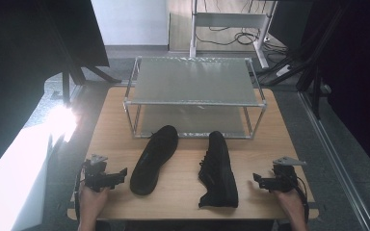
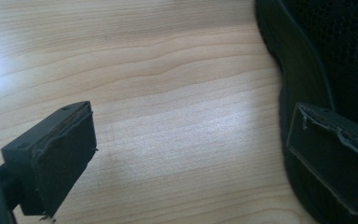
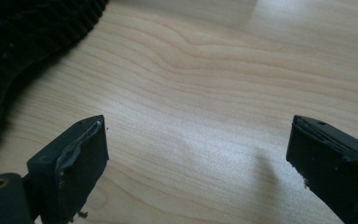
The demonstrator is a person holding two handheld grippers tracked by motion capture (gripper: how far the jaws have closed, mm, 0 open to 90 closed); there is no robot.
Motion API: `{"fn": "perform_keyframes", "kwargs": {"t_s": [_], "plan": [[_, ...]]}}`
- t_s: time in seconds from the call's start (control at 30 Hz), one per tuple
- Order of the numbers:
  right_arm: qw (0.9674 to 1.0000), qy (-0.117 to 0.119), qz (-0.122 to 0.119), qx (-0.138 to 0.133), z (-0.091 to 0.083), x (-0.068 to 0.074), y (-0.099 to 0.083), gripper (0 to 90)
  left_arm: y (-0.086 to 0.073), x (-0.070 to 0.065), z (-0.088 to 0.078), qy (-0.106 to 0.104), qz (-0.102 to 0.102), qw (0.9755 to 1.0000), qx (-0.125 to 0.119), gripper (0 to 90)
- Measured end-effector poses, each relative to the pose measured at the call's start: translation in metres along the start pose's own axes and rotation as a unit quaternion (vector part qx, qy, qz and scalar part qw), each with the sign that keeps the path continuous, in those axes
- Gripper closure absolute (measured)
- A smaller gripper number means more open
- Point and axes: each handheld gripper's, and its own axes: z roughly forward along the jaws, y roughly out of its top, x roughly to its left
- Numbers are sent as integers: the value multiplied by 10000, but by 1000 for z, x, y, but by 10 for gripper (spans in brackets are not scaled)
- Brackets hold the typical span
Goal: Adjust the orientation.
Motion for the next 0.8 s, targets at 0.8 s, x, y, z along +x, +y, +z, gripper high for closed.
{"fn": "perform_keyframes", "kwargs": {"t_s": [0.8], "plan": [[10000, 73, -36, -38, 1, 3, 1, 0, 4, -1, -2, 4, 22, 9999, -99, 0]]}}
